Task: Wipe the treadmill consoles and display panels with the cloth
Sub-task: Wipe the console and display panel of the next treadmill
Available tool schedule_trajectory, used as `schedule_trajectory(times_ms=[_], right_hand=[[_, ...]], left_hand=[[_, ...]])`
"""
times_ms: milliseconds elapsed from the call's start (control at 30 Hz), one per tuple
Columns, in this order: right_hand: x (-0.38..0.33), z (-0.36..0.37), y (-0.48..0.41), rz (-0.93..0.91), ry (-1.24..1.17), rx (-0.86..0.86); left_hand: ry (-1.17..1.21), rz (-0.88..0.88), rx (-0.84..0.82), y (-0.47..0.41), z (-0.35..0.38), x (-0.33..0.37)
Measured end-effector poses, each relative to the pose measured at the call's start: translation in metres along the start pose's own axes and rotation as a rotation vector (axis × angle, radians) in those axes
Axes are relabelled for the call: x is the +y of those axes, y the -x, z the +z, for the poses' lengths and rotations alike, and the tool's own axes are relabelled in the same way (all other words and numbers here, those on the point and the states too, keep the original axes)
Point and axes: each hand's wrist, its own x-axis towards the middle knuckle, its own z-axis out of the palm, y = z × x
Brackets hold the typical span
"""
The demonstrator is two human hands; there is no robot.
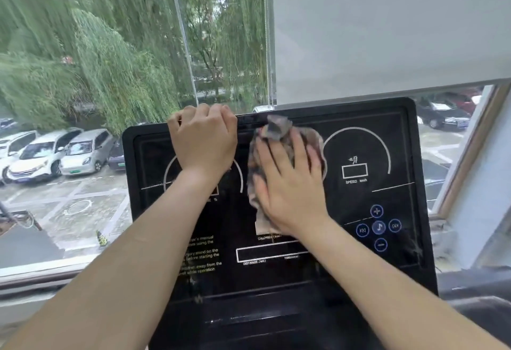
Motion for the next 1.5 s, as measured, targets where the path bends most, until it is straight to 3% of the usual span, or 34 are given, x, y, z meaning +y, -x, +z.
schedule_trajectory(times_ms=[133, 267, 333, 433, 667, 933, 1034, 1100, 1234, 1300, 1400, 1500], right_hand=[[0.002, -0.015, -0.092, 0.112, 0.005, 0.019], [0.011, -0.03, -0.132, 0.125, -0.083, -0.239], [0.012, -0.025, -0.125, 0.107, -0.088, -0.167], [0.008, -0.009, -0.079, 0.057, -0.073, 0.116], [-0.003, 0.008, 0.067, -0.098, -0.052, -0.062], [0.029, -0.012, -0.086, -0.017, -0.06, 0.074], [0.049, -0.026, -0.101, -0.084, -0.041, -0.062], [0.099, -0.04, -0.102, 0.028, 0.013, -0.158], [0.175, -0.061, -0.088, 0.337, 0.117, -0.14], [0.153, -0.042, -0.094, 0.294, 0.205, -0.12], [0.117, -0.03, -0.097, 0.194, 0.149, -0.066], [0.155, -0.036, -0.086, 0.104, 0.072, 0.011]], left_hand=[[-0.031, 0.015, 0.008, -0.002, -0.004, 0.004], [-0.088, 0.014, -0.142, -0.019, -0.006, 0.016], [-0.083, 0.002, -0.124, -0.021, -0.004, 0.016], [-0.062, -0.005, -0.034, -0.014, -0.002, 0.017], [-0.031, -0.004, -0.076, -0.011, -0.002, 0.023], [0.061, -0.002, -0.206, -0.03, -0.005, 0.044], [0.113, 0.017, -0.264, -0.048, -0.004, 0.056], [0.106, 0.051, -0.297, -0.046, -0.001, 0.062], [0.072, 0.045, -0.338, -0.042, 0.0, 0.068], [0.049, 0.14, -0.35, -0.041, 0.003, 0.099], [0.065, 0.179, -0.374, -0.035, 0.008, 0.135], [0.074, 0.165, -0.334, -0.034, 0.014, 0.132]])
